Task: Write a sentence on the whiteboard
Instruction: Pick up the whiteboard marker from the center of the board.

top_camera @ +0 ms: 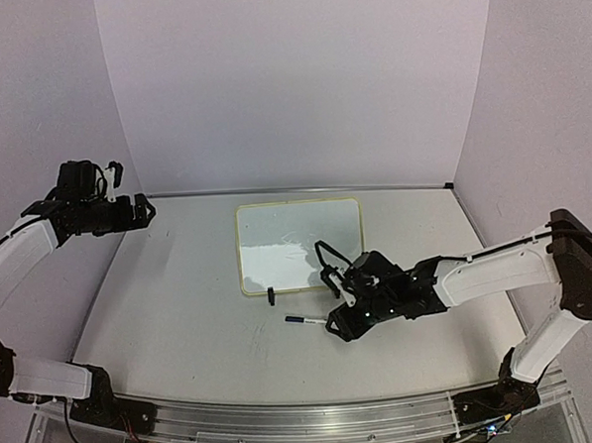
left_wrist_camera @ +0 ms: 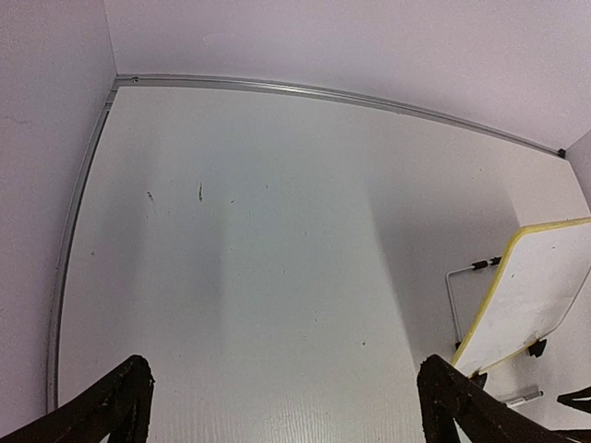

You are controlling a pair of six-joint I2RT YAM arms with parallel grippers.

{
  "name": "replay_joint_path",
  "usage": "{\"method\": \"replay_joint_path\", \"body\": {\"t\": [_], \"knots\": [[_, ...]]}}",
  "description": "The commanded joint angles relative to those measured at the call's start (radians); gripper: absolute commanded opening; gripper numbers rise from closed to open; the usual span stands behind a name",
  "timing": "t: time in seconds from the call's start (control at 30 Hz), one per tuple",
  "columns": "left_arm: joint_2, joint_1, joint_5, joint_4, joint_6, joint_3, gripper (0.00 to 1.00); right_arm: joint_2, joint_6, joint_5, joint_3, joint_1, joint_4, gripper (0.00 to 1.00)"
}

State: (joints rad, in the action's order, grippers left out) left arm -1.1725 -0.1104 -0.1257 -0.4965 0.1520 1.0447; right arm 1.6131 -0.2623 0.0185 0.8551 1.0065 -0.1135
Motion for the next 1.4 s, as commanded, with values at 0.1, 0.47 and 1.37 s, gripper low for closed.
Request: {"method": "replay_joint_path", "body": {"t": [0.1,0.47,1.37], "knots": [[0.001,-0.003,-0.047,0.045,-0.026,-0.008,1.00,0.083,0.091,0.168,0.082,-0.051,-0.070,0.44],[0.003,-0.006,-0.038,0.039,-0.034,-0.006,1.00,0.180,0.160,0.168,0.158,-0.112,-0.089,0.45],[-0.004,-0.037,-0.091,0.064,-0.029,-0.022,0.99,0.315,0.192,-0.017,0.249,-0.001,-0.178,0.21]]}}
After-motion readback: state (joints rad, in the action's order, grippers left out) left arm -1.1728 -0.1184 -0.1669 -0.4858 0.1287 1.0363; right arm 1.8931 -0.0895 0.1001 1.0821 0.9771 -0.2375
